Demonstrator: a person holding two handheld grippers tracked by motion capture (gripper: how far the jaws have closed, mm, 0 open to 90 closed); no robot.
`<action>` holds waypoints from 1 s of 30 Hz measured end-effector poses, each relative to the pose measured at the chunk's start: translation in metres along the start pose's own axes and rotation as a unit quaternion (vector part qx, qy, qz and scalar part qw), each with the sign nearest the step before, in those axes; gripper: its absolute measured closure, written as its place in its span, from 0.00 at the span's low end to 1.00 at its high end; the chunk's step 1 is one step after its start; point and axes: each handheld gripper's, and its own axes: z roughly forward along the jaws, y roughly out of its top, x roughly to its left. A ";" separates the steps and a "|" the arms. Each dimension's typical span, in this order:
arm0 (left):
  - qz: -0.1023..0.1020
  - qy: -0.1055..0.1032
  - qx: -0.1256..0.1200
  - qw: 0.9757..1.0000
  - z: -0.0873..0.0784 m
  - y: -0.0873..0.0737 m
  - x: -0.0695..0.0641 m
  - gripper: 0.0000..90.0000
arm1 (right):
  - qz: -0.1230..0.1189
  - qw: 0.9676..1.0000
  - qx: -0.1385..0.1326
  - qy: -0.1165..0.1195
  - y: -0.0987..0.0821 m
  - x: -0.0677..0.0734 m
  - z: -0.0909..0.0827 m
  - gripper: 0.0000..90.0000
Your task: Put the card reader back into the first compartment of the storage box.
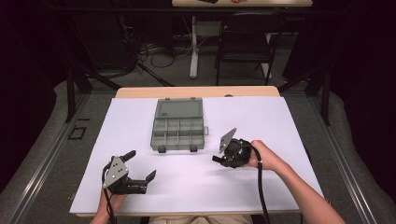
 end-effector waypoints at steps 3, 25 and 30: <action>0.001 0.000 0.000 1.000 0.000 0.000 0.000 0.00 | 0.006 1.000 -0.005 -0.005 0.001 -0.001 0.001 0.83; 0.000 0.001 -0.002 1.000 0.000 0.000 0.000 0.00 | 0.026 0.999 -0.024 -0.032 0.010 -0.007 -0.004 0.83; -0.001 -0.001 0.000 1.000 0.002 0.000 0.000 0.00 | 0.027 0.999 -0.029 -0.035 0.013 -0.010 -0.004 0.83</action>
